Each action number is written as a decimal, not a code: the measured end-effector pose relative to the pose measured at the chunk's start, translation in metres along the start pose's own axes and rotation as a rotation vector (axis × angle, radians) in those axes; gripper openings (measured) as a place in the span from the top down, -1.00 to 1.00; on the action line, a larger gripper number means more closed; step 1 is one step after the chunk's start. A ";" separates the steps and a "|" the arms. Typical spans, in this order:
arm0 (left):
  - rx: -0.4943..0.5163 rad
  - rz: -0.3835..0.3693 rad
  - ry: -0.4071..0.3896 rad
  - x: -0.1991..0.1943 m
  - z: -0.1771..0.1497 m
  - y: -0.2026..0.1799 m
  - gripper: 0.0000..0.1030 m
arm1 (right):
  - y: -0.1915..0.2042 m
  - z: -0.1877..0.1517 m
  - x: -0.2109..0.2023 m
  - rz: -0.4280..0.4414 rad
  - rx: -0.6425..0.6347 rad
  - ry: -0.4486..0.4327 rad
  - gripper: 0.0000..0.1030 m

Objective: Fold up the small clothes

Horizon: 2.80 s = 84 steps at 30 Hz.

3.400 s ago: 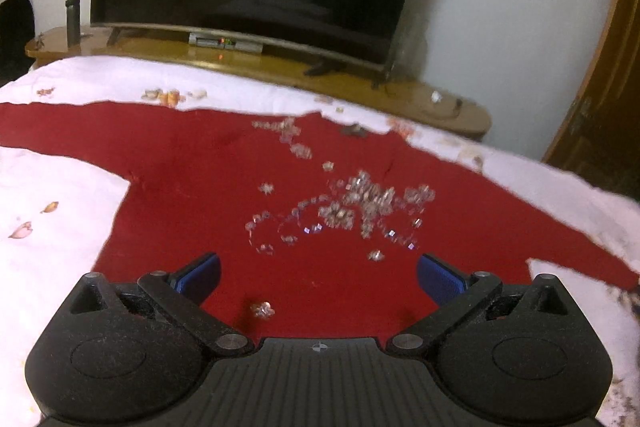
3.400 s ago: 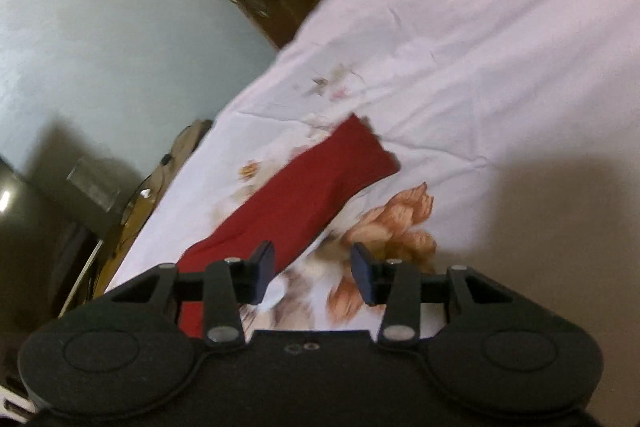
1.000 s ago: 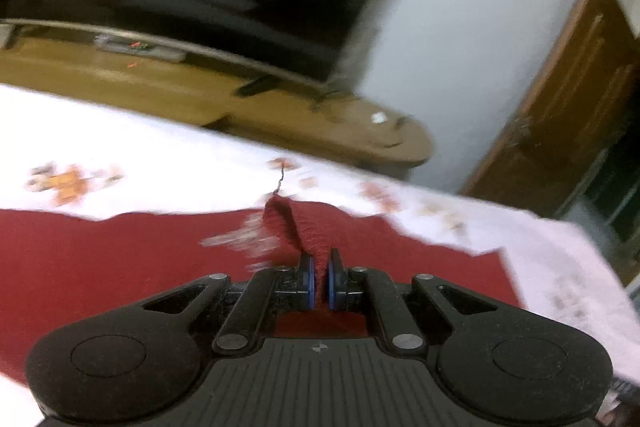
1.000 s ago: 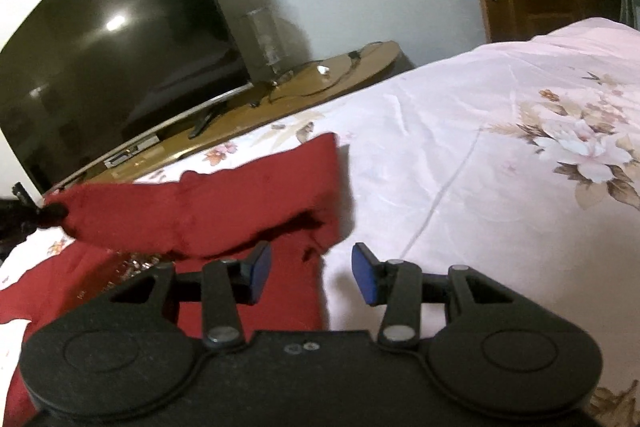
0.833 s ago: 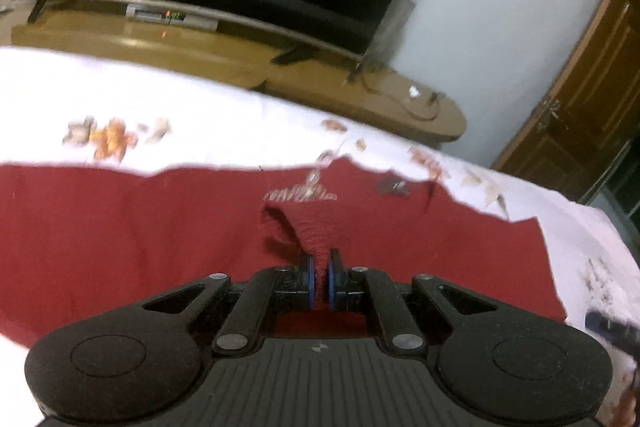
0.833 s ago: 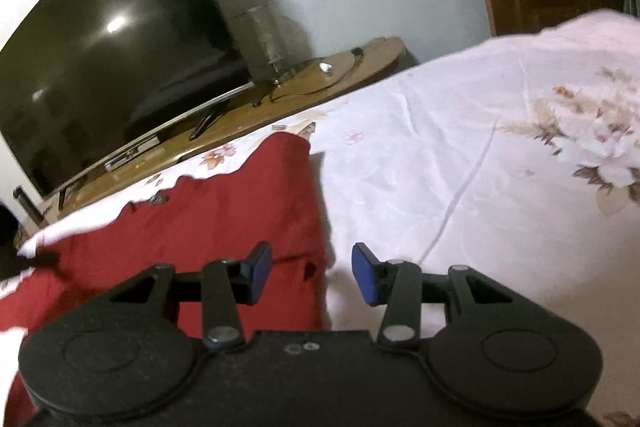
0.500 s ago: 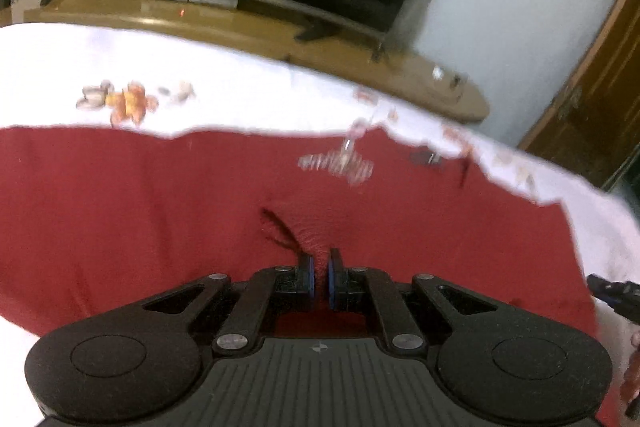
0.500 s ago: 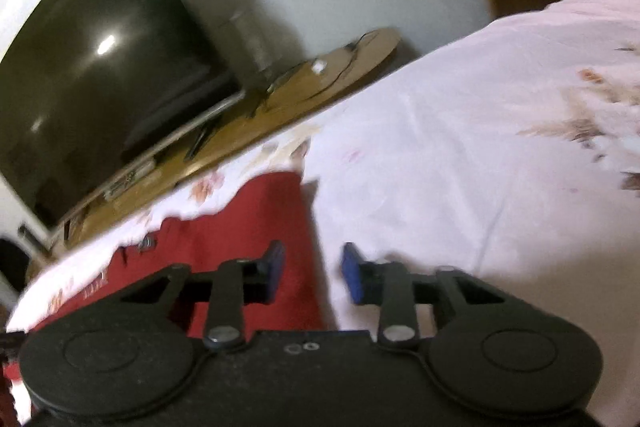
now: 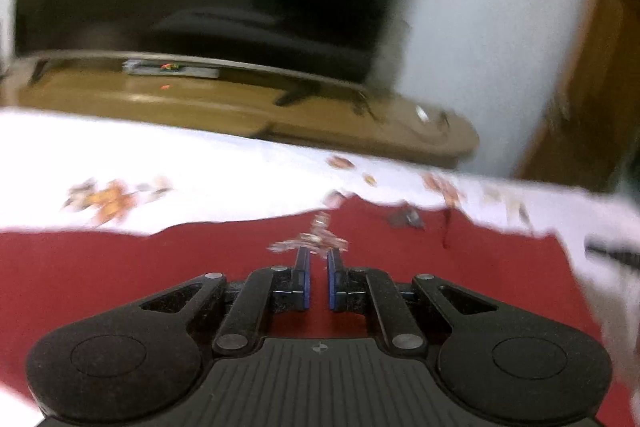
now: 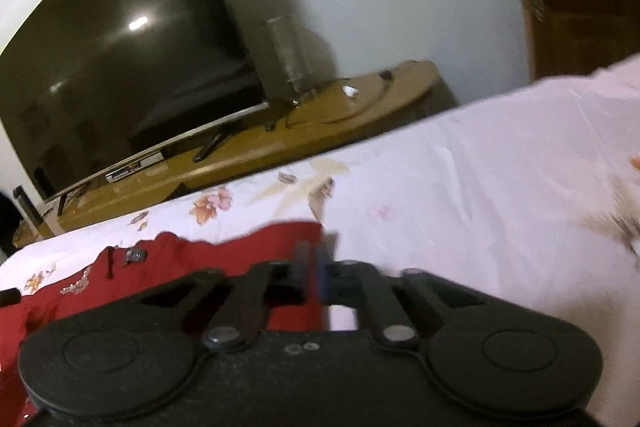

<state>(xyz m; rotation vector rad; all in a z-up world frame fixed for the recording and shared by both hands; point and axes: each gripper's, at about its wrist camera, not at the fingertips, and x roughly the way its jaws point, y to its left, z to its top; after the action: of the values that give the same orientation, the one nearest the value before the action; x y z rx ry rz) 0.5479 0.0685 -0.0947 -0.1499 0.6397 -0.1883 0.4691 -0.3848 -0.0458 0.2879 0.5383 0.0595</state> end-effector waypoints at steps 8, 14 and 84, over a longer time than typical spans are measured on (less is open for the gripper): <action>0.039 0.085 0.051 0.016 -0.021 0.003 0.89 | -0.004 0.010 0.060 -0.096 -0.110 0.166 0.88; 0.009 0.065 0.076 0.027 -0.031 0.002 0.88 | -0.001 0.017 0.014 0.019 -0.075 0.040 0.77; -0.002 -0.075 -0.005 0.000 -0.003 -0.056 0.90 | 0.025 -0.105 -0.056 -0.143 0.072 0.035 0.06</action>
<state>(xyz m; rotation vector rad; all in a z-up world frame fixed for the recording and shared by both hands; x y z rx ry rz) 0.5394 0.0136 -0.0859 -0.1765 0.6294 -0.2595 0.3673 -0.3418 -0.0964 0.3184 0.5956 -0.0939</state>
